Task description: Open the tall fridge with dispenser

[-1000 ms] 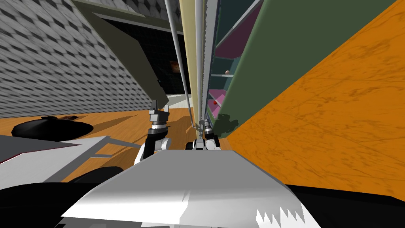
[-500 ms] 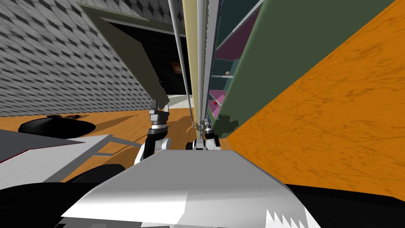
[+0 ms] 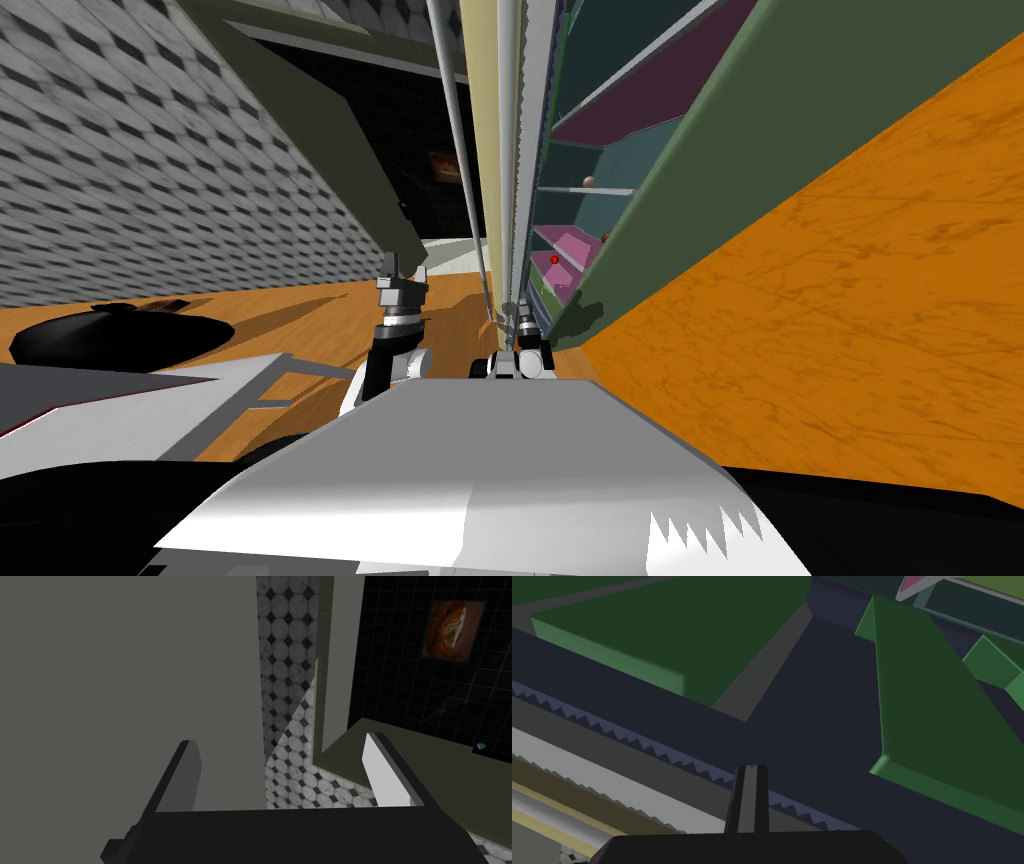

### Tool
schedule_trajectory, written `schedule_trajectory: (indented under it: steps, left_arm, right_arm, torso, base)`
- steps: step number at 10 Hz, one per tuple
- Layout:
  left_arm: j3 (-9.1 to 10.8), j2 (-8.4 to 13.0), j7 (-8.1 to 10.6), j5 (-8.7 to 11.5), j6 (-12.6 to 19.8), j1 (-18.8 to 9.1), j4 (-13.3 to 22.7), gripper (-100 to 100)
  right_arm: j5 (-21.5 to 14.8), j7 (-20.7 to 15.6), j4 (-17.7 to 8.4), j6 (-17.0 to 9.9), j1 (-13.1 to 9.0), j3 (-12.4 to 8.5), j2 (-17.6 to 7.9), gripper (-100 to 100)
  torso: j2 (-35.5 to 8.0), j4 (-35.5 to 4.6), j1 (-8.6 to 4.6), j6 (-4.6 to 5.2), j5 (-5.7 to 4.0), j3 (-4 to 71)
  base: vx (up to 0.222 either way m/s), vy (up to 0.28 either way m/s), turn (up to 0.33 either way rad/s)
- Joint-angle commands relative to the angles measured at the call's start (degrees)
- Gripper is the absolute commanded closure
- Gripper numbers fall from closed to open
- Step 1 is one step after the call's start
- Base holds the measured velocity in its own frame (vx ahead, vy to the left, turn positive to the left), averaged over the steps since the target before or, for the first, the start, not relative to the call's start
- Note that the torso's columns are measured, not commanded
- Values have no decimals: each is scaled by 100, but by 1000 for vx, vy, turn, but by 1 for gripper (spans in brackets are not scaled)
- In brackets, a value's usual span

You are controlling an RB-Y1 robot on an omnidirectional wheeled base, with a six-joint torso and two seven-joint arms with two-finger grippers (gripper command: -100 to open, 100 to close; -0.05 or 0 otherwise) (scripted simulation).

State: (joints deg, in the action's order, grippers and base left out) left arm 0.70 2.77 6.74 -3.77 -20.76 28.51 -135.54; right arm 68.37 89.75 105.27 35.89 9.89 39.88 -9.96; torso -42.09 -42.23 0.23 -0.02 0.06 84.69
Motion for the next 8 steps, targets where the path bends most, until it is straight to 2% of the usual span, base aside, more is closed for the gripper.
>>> schedule_trajectory:
  steps: [1, 3, 5, 8]
  left_arm:
    - [0, 0, 0, 0, 0, 0, 0, 0]
    - [1, 1, 0, 0, 0, -1, 0, 0]
    - [2, 3, 0, 0, 0, -1, 1, 0]
    - [3, 4, 0, 0, 1, -1, 1, 0]
  right_arm:
    - [8, -253, -75, 90, 66, -149, 254, 100]
    - [9, -344, -104, 125, 93, -206, 350, 100]
    - [11, -435, -134, 160, 119, -262, 445, 100]
    - [11, -435, -134, 160, 119, -262, 445, 100]
  torso:
    - [-10, -3, -18, 2, -4, -7]
    - [-29, -8, -46, 1, -12, -18]
    - [-21, -6, -79, 3, -22, -13]
    - [-27, -8, -25, 2, -7, -17]
  base:
    - [62, 302, -103]
    - [49, 227, 17]
    - [40, 39, 127]
    - [-2, -2, -6]
